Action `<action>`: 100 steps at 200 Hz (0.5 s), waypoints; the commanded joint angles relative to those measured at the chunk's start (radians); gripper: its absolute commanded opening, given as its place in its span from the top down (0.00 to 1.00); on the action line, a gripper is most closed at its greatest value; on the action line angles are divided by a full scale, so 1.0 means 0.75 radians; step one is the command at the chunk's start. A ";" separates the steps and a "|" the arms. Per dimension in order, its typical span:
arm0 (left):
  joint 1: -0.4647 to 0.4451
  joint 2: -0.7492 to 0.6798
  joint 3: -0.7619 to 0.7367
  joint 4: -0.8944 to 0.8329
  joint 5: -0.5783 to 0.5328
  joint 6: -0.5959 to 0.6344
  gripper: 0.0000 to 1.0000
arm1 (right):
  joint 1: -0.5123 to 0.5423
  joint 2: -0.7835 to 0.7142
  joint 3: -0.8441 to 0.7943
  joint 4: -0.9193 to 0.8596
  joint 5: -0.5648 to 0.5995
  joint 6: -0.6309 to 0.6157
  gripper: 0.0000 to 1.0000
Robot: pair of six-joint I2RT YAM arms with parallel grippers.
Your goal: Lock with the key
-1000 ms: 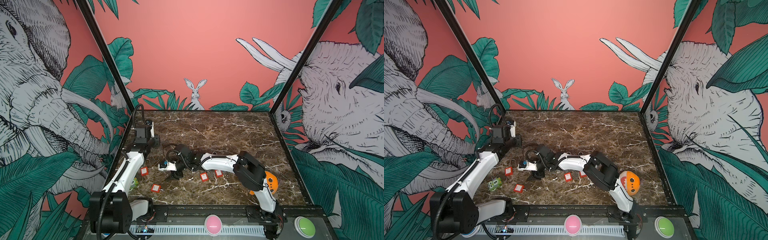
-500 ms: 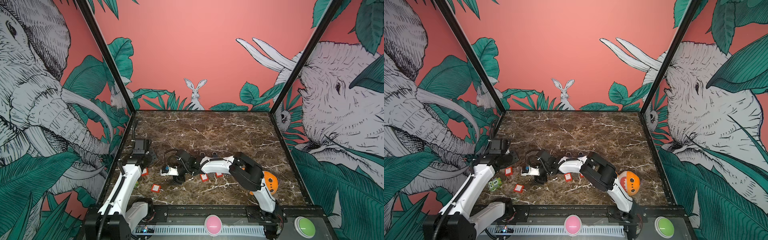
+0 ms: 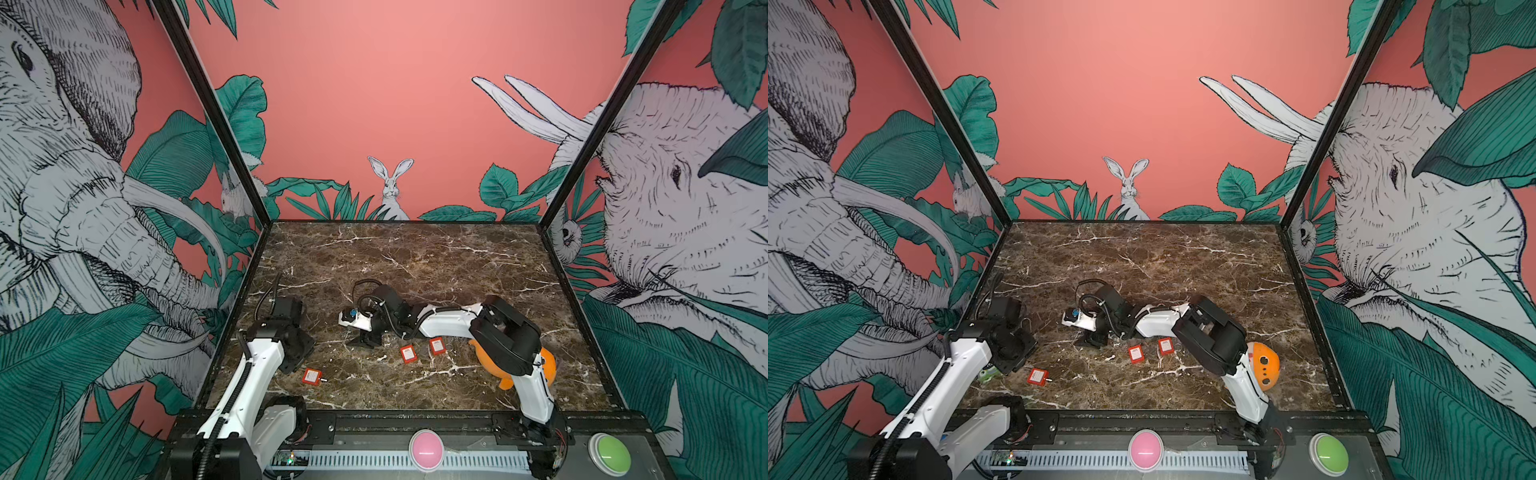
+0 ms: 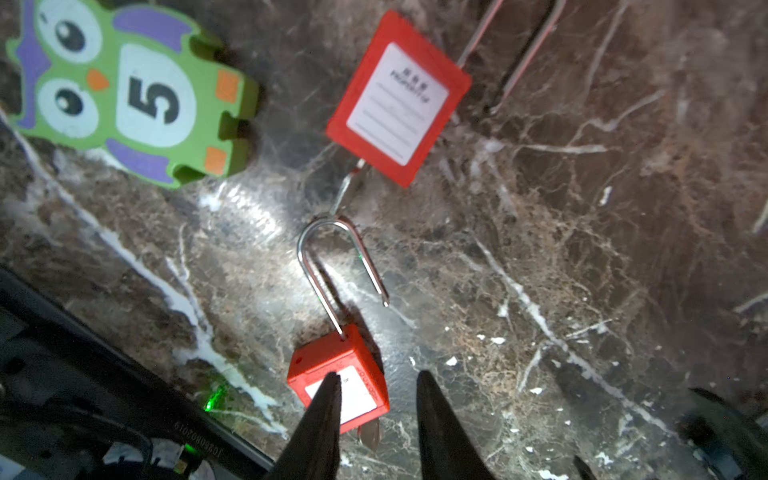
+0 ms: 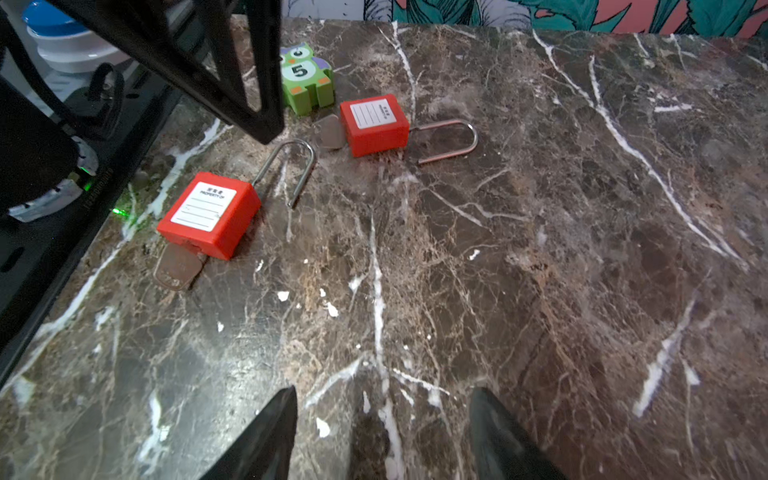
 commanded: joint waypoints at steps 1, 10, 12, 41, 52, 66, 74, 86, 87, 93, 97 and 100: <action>0.005 0.019 -0.060 -0.098 0.006 -0.135 0.66 | -0.021 -0.029 -0.023 0.097 -0.015 0.016 0.35; 0.005 0.033 -0.073 -0.106 -0.002 -0.153 0.66 | -0.031 -0.028 -0.021 0.097 -0.024 0.015 0.35; 0.005 0.036 -0.074 -0.109 -0.005 -0.153 0.66 | -0.032 -0.027 -0.021 0.096 -0.026 0.015 0.35; 0.006 0.057 -0.124 -0.082 -0.018 -0.201 0.65 | -0.060 -0.023 -0.010 0.103 -0.044 0.006 0.34; 0.006 0.079 -0.145 -0.038 0.003 -0.220 0.64 | -0.068 -0.024 -0.009 0.110 -0.045 0.005 0.34; 0.007 0.116 -0.155 -0.002 0.007 -0.227 0.64 | -0.076 -0.020 -0.005 0.121 -0.050 0.006 0.34; 0.004 0.138 -0.153 0.017 0.005 -0.219 0.64 | -0.079 -0.018 -0.001 0.125 -0.049 0.007 0.34; 0.004 0.169 -0.154 0.056 0.011 -0.215 0.63 | -0.084 -0.013 0.003 0.131 -0.051 0.010 0.34; 0.004 0.169 -0.156 0.061 0.012 -0.214 0.63 | -0.085 -0.013 0.003 0.133 -0.051 0.010 0.34; 0.006 0.178 -0.162 0.090 0.020 -0.213 0.63 | -0.086 -0.010 0.007 0.136 -0.053 0.013 0.34; 0.006 0.181 -0.165 0.110 0.025 -0.215 0.63 | -0.088 -0.009 0.008 0.138 -0.054 0.015 0.34; 0.005 0.184 -0.168 0.121 0.028 -0.218 0.63 | -0.090 -0.008 0.009 0.137 -0.055 0.014 0.34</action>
